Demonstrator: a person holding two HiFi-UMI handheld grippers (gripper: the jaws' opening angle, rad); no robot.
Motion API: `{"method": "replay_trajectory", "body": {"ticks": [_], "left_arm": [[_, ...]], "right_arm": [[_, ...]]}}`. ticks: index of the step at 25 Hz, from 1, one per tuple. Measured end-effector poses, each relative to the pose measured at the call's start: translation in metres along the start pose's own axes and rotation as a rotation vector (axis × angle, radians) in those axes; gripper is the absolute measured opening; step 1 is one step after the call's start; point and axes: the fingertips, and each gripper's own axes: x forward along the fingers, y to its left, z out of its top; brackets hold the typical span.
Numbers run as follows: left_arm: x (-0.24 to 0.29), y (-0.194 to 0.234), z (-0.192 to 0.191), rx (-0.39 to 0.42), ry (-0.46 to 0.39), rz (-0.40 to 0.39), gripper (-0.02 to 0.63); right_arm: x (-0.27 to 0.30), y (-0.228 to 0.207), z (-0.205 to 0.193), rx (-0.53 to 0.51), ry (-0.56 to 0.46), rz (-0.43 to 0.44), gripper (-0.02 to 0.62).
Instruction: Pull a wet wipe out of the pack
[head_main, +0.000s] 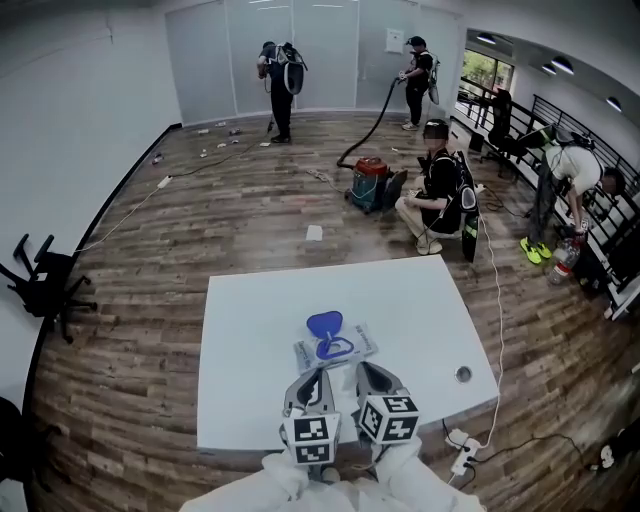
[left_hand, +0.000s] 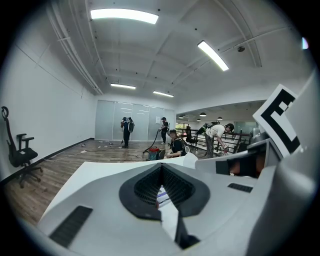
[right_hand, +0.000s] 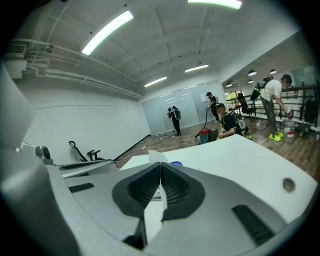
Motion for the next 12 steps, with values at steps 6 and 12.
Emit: {"method": "replay_trajectory", "body": {"ticks": [6,12], "left_arm": [[0.0036,0.0033,0.0055,0.003,-0.008,-0.001,0.0],[0.0052,0.0038,0.0057,0.002,-0.012,-0.001,0.0]], "right_arm": [[0.0027,0.0015,0.0047,-0.01,-0.004,0.006,0.014],[0.0031,0.0011,0.0044,-0.005,-0.008,0.008,0.014]]}}
